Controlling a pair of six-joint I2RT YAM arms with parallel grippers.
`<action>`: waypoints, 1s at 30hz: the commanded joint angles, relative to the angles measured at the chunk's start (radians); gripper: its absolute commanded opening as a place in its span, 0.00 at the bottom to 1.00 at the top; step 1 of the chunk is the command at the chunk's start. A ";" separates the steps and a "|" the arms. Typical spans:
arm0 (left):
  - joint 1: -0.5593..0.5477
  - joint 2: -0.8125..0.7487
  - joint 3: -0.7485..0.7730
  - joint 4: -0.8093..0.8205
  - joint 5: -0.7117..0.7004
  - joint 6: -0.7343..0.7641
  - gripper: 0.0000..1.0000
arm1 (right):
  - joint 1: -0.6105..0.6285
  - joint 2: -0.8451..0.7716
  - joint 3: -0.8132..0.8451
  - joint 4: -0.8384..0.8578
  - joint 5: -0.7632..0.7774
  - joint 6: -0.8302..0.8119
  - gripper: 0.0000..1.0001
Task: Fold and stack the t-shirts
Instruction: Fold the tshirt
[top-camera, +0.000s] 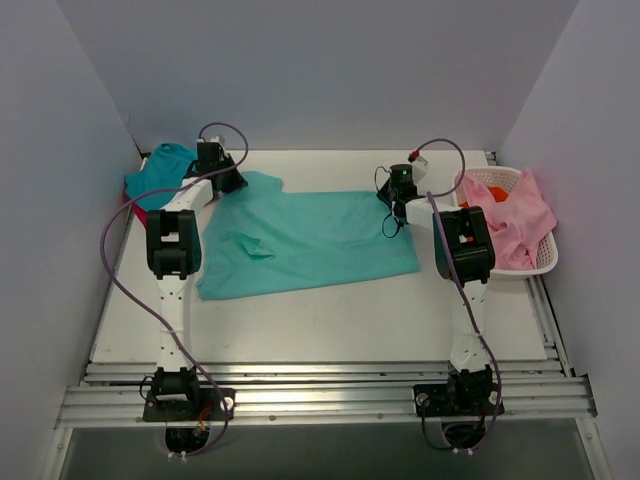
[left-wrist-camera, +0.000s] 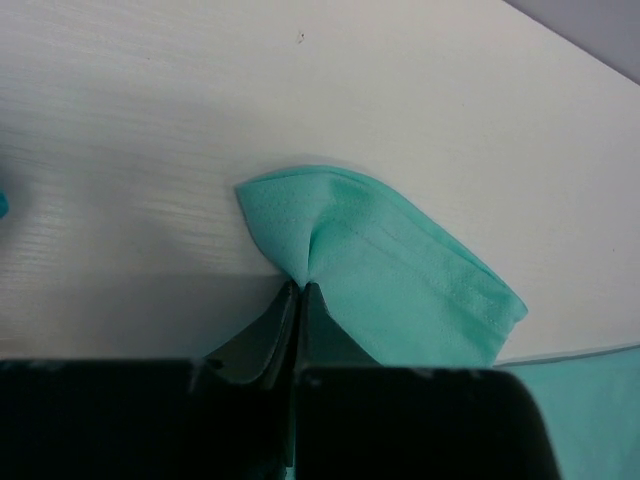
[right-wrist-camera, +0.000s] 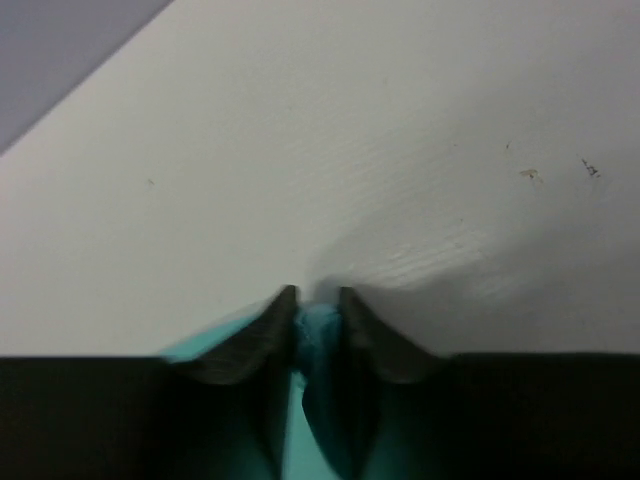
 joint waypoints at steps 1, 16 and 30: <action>0.010 -0.037 -0.018 -0.003 0.002 0.000 0.02 | -0.010 0.022 -0.003 -0.056 -0.015 0.001 0.00; 0.011 -0.136 -0.154 0.103 -0.016 -0.020 0.02 | -0.033 -0.030 0.031 -0.104 -0.002 -0.047 0.00; 0.008 -0.350 -0.246 0.072 -0.013 0.014 0.02 | -0.047 -0.097 0.108 -0.205 -0.055 -0.116 0.00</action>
